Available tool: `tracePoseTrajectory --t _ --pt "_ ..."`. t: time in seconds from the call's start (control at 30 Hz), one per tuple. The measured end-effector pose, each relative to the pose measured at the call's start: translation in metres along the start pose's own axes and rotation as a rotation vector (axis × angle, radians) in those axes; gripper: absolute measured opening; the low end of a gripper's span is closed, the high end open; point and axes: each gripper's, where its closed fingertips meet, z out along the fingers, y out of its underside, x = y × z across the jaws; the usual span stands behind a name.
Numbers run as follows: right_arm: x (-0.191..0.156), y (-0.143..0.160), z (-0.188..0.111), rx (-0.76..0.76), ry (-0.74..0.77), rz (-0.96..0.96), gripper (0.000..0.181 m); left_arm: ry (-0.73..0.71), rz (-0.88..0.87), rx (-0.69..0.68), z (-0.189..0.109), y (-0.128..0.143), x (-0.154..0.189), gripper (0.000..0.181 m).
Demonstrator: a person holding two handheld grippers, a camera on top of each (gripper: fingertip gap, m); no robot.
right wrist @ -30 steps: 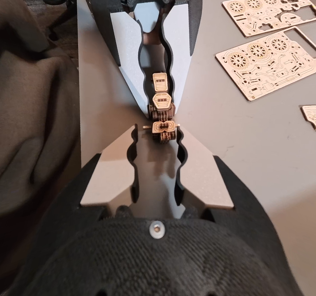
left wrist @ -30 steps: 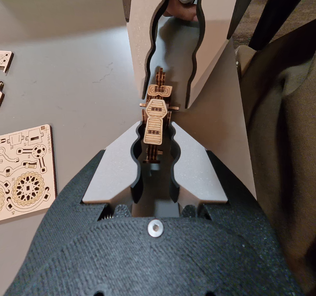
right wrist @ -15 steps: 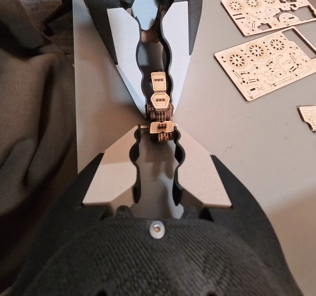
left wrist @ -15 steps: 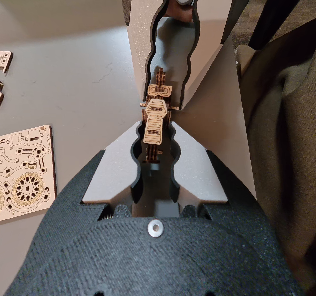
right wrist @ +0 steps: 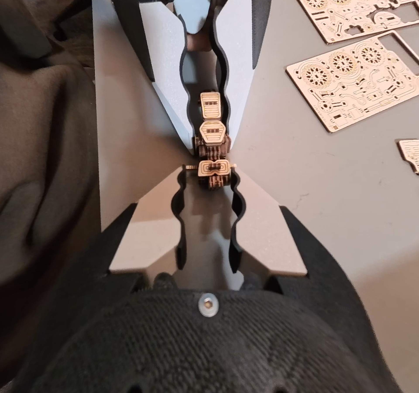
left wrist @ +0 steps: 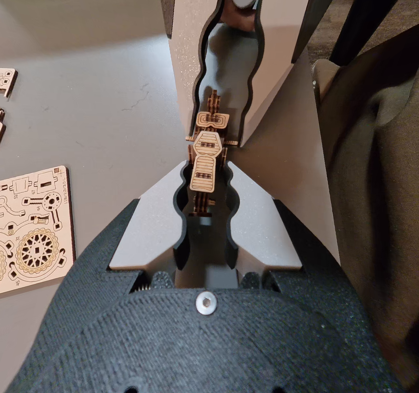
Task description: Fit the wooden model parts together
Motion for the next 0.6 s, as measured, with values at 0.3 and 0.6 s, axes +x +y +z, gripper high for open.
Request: tracePoseTrajectory --t 0.3,0.6 --pt "0.001 -0.0029 -0.0016 0.017 -0.002 0.026 0.044 0.0 0.0 -0.001 0.0001 0.0001 0.0001 0.029" --pt "0.0004 -0.0034 -0.0031 0.02 -0.009 0.026 0.035 -0.001 -0.001 -0.001 0.0003 0.0001 -0.0002 0.029"
